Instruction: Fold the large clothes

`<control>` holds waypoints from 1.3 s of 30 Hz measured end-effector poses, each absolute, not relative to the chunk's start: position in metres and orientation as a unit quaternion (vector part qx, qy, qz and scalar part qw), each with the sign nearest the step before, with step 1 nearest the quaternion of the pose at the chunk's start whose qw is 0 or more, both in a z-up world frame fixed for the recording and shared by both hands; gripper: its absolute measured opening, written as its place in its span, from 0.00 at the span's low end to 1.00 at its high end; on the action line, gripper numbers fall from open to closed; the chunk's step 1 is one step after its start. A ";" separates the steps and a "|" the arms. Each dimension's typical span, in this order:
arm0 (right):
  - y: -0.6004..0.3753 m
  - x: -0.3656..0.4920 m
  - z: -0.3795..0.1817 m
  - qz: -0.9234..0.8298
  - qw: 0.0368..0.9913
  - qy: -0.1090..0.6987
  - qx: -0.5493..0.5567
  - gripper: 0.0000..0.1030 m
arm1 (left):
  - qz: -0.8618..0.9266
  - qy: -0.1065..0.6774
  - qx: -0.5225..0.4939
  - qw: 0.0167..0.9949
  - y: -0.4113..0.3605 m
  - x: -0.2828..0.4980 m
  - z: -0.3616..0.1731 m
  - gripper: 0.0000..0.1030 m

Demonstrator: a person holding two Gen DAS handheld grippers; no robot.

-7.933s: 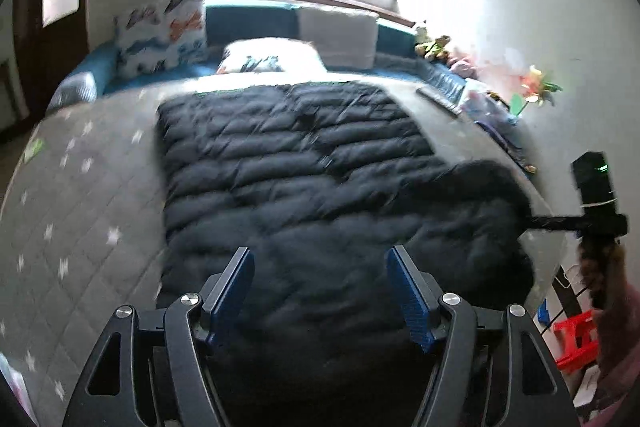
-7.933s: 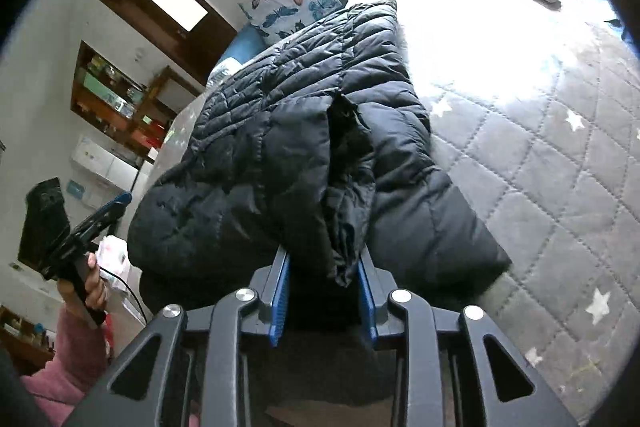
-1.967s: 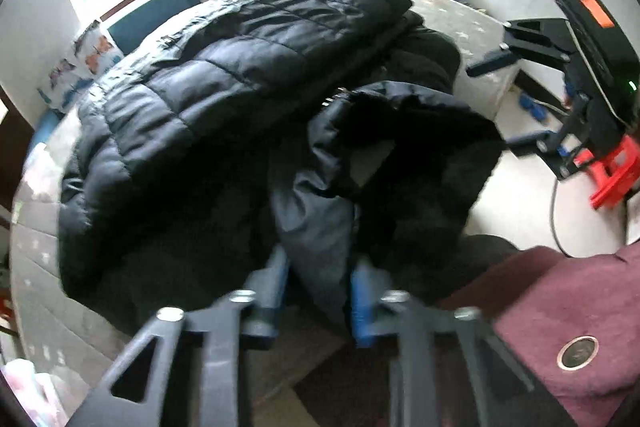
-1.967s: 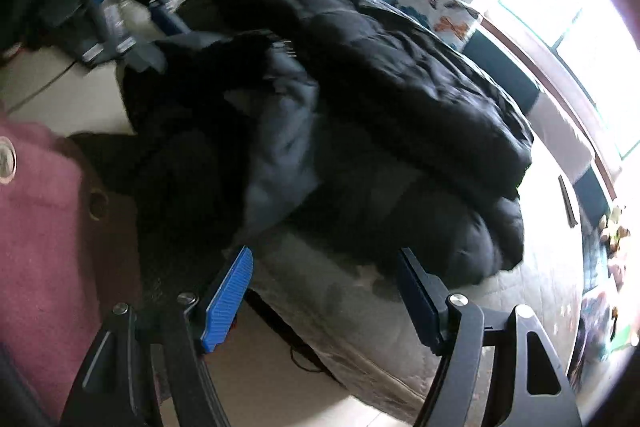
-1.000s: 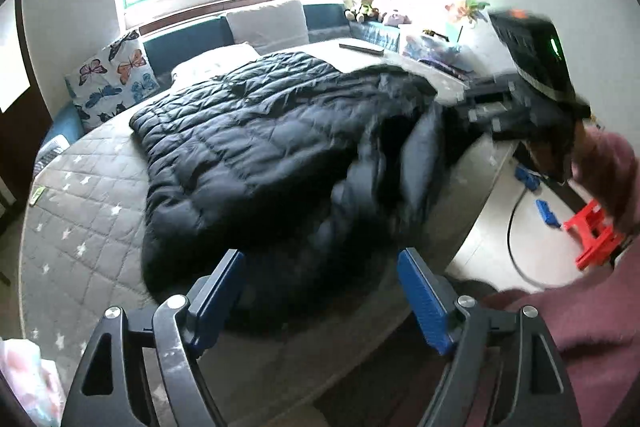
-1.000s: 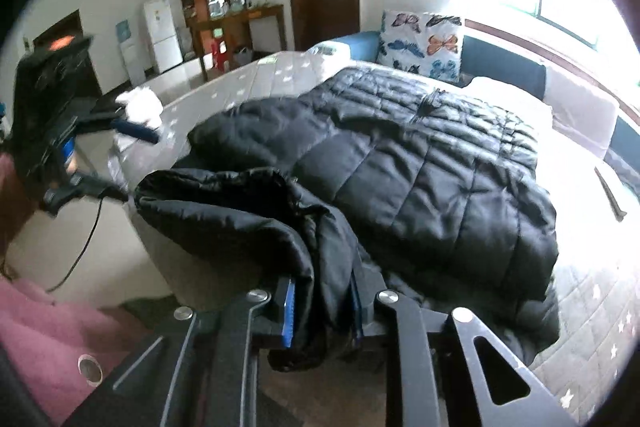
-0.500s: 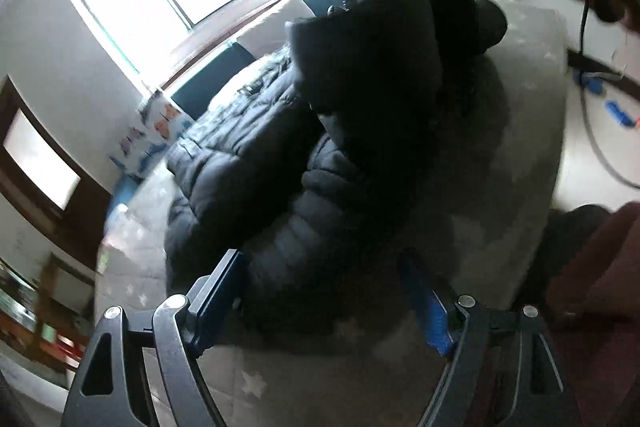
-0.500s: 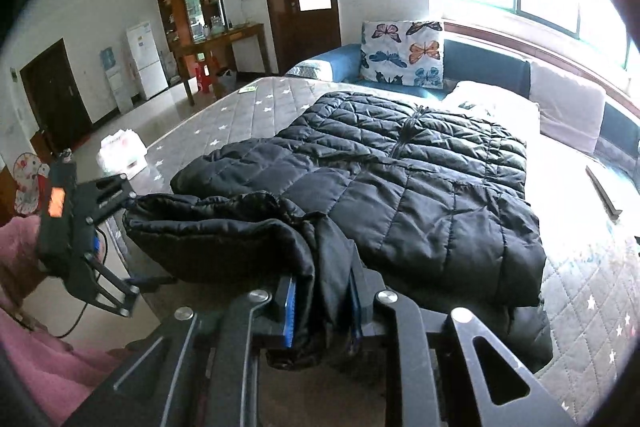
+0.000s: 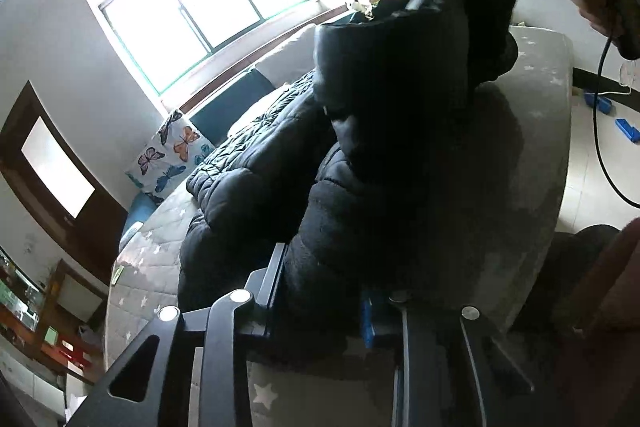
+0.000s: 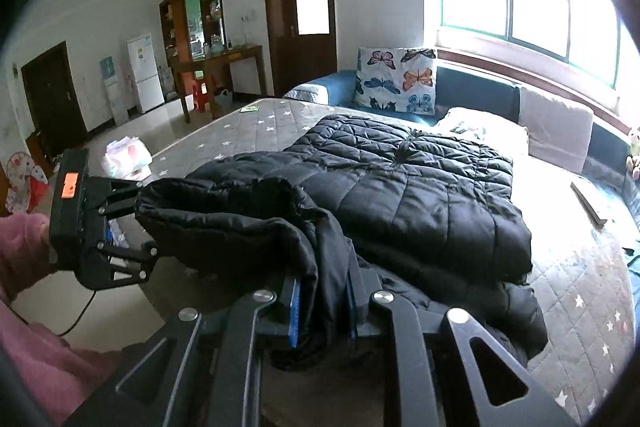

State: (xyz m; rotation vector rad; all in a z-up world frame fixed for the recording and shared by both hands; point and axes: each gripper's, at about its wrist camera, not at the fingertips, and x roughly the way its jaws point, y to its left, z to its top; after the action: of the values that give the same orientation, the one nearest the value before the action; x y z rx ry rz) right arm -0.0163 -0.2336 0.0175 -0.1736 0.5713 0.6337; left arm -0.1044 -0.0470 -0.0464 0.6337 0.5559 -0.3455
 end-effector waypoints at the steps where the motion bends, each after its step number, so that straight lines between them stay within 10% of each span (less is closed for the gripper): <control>1: -0.233 -0.019 0.018 0.307 0.907 0.276 -0.086 0.18 | -0.169 0.268 0.303 0.899 -0.046 -0.108 -0.045 0.30; 18: -0.227 -0.052 0.048 0.365 0.881 0.279 -0.111 0.18 | -0.181 0.279 0.234 0.913 -0.018 -0.191 0.005 0.30; 39: -0.221 0.138 0.095 0.349 0.891 0.290 -0.033 0.18 | -0.128 0.242 0.199 0.941 -0.014 -0.010 0.117 0.29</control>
State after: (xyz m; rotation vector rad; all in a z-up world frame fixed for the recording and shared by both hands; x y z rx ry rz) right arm 0.1379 -0.2205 0.0951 -0.0690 0.6015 0.7246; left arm -0.0100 -0.0143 0.1167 0.4051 0.4934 -0.2606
